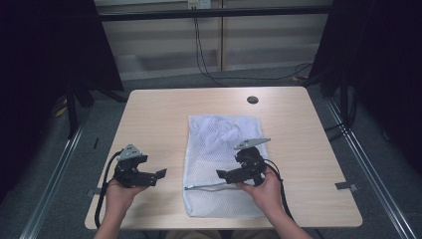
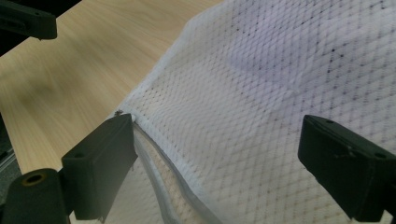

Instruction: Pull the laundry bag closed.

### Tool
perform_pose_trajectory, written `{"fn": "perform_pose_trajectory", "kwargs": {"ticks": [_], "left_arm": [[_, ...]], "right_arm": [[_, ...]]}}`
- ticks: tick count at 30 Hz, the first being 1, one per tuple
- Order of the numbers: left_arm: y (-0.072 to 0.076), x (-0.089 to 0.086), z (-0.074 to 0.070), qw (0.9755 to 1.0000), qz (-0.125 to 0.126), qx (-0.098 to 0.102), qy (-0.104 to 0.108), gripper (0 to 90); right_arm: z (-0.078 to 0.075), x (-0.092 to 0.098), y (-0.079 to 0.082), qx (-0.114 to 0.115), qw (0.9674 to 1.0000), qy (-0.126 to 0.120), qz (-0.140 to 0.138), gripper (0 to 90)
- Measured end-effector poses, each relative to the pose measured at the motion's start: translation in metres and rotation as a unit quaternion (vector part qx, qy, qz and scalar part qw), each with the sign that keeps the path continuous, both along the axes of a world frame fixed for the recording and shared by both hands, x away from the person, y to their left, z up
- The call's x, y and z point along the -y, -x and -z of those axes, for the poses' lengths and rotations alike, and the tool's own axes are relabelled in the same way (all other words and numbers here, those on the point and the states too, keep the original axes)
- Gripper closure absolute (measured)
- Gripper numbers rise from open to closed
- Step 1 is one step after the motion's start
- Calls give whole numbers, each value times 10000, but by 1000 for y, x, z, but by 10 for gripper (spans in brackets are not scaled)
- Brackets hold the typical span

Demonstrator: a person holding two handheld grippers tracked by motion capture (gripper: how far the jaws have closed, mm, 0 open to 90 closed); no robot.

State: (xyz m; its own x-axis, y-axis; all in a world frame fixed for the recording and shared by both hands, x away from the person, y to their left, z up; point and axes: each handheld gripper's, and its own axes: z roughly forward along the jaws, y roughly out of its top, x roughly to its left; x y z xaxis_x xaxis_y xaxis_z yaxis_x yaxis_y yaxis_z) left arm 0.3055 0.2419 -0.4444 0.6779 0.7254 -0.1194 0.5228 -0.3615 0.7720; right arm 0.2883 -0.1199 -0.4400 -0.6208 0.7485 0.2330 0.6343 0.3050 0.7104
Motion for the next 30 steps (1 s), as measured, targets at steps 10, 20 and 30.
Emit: {"fn": "perform_pose_trajectory", "kwargs": {"ticks": [10, 20, 30], "left_arm": [[0, 0, 1, 10000, 11, -7, -18, 76], [0, 0, 0, 10000, 8, -27, -10, 77], [-1, -1, 1, 10000, 21, -43, -17, 81]], "right_arm": [[3, -15, -2, -84, 9999, -22, -93, 111], [8, -28, -3, -239, 9995, -56, -192, 120], [10, -38, -6, -374, 9989, -139, -226, 146]]}}
